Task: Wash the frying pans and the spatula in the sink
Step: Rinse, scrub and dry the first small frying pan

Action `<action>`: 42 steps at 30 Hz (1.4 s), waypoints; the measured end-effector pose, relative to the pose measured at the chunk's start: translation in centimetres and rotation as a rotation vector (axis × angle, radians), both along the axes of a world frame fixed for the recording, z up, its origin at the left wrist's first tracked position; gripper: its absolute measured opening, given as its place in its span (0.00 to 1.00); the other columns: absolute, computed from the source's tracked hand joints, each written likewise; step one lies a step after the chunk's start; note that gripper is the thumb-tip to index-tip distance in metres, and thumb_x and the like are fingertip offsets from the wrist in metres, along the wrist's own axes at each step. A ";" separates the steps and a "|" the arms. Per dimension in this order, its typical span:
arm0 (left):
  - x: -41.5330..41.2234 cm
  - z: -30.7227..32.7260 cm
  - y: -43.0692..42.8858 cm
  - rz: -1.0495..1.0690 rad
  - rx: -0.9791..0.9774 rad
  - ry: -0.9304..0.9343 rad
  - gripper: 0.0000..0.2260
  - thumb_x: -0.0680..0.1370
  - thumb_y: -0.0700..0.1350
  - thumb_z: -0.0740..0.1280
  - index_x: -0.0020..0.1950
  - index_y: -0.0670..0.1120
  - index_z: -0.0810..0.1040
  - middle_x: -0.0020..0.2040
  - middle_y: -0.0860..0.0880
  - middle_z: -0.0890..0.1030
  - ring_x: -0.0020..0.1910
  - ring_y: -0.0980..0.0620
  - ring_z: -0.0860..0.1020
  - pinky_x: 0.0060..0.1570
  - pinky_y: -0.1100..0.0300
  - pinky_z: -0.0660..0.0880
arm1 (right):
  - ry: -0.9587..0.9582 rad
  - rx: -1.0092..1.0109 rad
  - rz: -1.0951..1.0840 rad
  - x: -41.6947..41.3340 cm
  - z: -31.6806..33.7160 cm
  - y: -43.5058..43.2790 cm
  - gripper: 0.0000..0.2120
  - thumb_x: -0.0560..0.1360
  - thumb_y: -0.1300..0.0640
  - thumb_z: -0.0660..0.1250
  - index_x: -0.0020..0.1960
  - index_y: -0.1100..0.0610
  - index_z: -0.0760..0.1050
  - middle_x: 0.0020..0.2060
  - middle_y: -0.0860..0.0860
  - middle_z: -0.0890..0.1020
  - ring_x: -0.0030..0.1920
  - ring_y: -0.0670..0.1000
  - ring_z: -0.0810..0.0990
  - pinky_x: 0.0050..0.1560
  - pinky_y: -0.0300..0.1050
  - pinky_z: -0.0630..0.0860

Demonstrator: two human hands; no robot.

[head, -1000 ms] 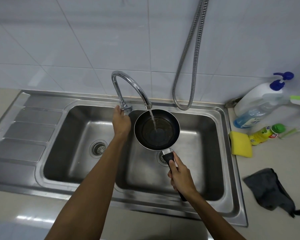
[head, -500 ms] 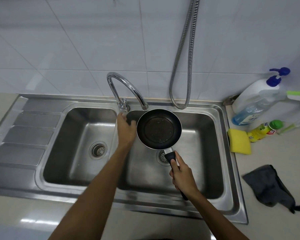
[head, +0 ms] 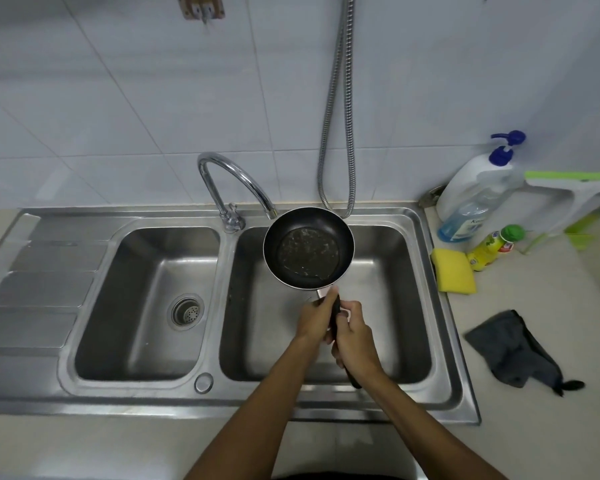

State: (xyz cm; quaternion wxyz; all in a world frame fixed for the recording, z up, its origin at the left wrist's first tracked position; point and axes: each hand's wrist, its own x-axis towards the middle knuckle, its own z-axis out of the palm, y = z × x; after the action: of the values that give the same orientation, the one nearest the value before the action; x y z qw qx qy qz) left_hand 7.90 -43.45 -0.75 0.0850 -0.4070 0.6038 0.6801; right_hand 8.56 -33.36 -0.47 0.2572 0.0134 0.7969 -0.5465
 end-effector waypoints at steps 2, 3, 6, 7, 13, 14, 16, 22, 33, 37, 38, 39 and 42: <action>-0.4 -0.3 0.7 0.001 0.005 0.037 0.18 0.74 0.61 0.72 0.37 0.47 0.82 0.35 0.48 0.84 0.37 0.50 0.84 0.41 0.54 0.80 | 0.013 -0.007 -0.022 -0.1 0.4 0.1 0.05 0.85 0.51 0.53 0.54 0.45 0.67 0.33 0.56 0.81 0.25 0.49 0.76 0.26 0.44 0.71; -0.5 -0.3 1.1 -0.003 -0.030 0.049 0.17 0.74 0.60 0.72 0.36 0.48 0.82 0.35 0.49 0.85 0.38 0.52 0.84 0.43 0.55 0.81 | 0.022 -0.011 -0.032 -0.2 0.6 0.2 0.05 0.85 0.51 0.53 0.53 0.45 0.67 0.33 0.57 0.81 0.26 0.49 0.76 0.26 0.45 0.72; -0.6 -0.3 1.6 -0.045 -0.129 0.104 0.18 0.77 0.60 0.69 0.35 0.48 0.81 0.34 0.51 0.84 0.35 0.56 0.83 0.38 0.61 0.77 | 0.059 0.008 -0.017 -0.3 0.9 0.8 0.06 0.85 0.50 0.53 0.51 0.44 0.67 0.29 0.57 0.81 0.25 0.51 0.78 0.28 0.50 0.77; -0.6 -0.4 1.6 -0.046 -0.132 0.114 0.18 0.78 0.59 0.68 0.35 0.48 0.81 0.33 0.50 0.84 0.35 0.56 0.82 0.37 0.62 0.76 | 0.088 0.041 0.013 -0.5 0.8 1.3 0.06 0.85 0.48 0.53 0.51 0.43 0.68 0.30 0.56 0.82 0.27 0.51 0.80 0.31 0.52 0.79; 0.0 -0.3 1.1 0.055 0.054 0.214 0.19 0.81 0.47 0.68 0.32 0.42 0.73 0.29 0.43 0.75 0.26 0.52 0.76 0.29 0.60 0.75 | 0.743 0.680 -0.019 -7.8 0.0 8.2 0.15 0.79 0.52 0.65 0.64 0.57 0.73 0.55 0.58 0.80 0.52 0.60 0.79 0.49 0.56 0.79; 0.2 -0.2 0.8 0.060 0.083 0.215 0.18 0.81 0.48 0.68 0.34 0.42 0.73 0.28 0.44 0.74 0.25 0.51 0.74 0.27 0.59 0.75 | 0.791 0.802 -0.070 -9.9 -0.1 9.5 0.18 0.78 0.53 0.67 0.64 0.60 0.73 0.57 0.62 0.79 0.53 0.64 0.77 0.51 0.58 0.78; 0.5 -0.4 0.5 0.056 0.094 0.213 0.17 0.81 0.49 0.69 0.36 0.41 0.73 0.27 0.46 0.71 0.24 0.50 0.71 0.25 0.59 0.73 | 0.757 0.998 -0.111 -13.2 -0.5 11.8 0.21 0.76 0.54 0.70 0.64 0.62 0.72 0.59 0.66 0.76 0.53 0.68 0.76 0.50 0.61 0.76; 1.3 -0.1 0.2 0.068 0.100 0.169 0.18 0.80 0.51 0.69 0.35 0.44 0.71 0.27 0.48 0.67 0.22 0.53 0.66 0.22 0.61 0.68 | 0.549 1.086 -0.085 -14.3 -3.8 13.8 0.17 0.73 0.51 0.73 0.55 0.60 0.74 0.57 0.70 0.73 0.52 0.69 0.74 0.49 0.64 0.75; 3.1 -1.5 -1.6 0.015 -0.091 0.039 0.14 0.77 0.53 0.73 0.41 0.44 0.74 0.26 0.50 0.70 0.21 0.53 0.67 0.21 0.61 0.66 | 1.026 0.484 0.320 -12.2 1.1 5.0 0.13 0.76 0.55 0.72 0.60 0.55 0.78 0.64 0.57 0.77 0.57 0.60 0.76 0.57 0.55 0.74; 3.7 -1.0 -2.0 -0.045 -0.137 0.010 0.18 0.74 0.57 0.74 0.39 0.44 0.74 0.26 0.49 0.71 0.21 0.51 0.69 0.22 0.61 0.68 | 1.105 0.511 0.656 -12.4 2.0 -1.2 0.15 0.75 0.50 0.73 0.60 0.49 0.82 0.67 0.54 0.78 0.58 0.58 0.78 0.56 0.52 0.76; 3.9 -0.8 -2.2 -0.055 -0.143 0.014 0.18 0.74 0.57 0.74 0.39 0.44 0.74 0.26 0.48 0.72 0.20 0.51 0.69 0.22 0.61 0.68 | 1.092 0.555 0.756 -12.8 1.8 -1.6 0.14 0.75 0.49 0.71 0.59 0.48 0.82 0.66 0.54 0.79 0.58 0.59 0.79 0.56 0.53 0.77; 4.2 -0.7 -2.4 -0.062 -0.150 0.020 0.18 0.74 0.56 0.74 0.39 0.44 0.73 0.25 0.48 0.72 0.20 0.51 0.69 0.22 0.61 0.68 | 1.066 0.599 0.841 -13.0 1.5 -1.5 0.14 0.76 0.47 0.67 0.59 0.48 0.83 0.66 0.53 0.79 0.60 0.61 0.80 0.58 0.55 0.77; 4.7 -0.4 -3.2 -0.088 -0.193 0.017 0.17 0.74 0.55 0.74 0.37 0.44 0.74 0.24 0.48 0.73 0.19 0.51 0.70 0.22 0.62 0.68 | 0.913 0.686 1.082 -12.8 1.4 -1.8 0.30 0.79 0.40 0.44 0.71 0.45 0.75 0.76 0.50 0.71 0.75 0.58 0.69 0.72 0.60 0.67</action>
State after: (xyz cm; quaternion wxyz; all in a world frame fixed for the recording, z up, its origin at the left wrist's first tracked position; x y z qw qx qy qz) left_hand 12.58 -46.65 -1.11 0.0700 -0.3808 0.6844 0.6178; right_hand -4.24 -35.17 0.94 0.1163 -0.5236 0.8438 -0.0201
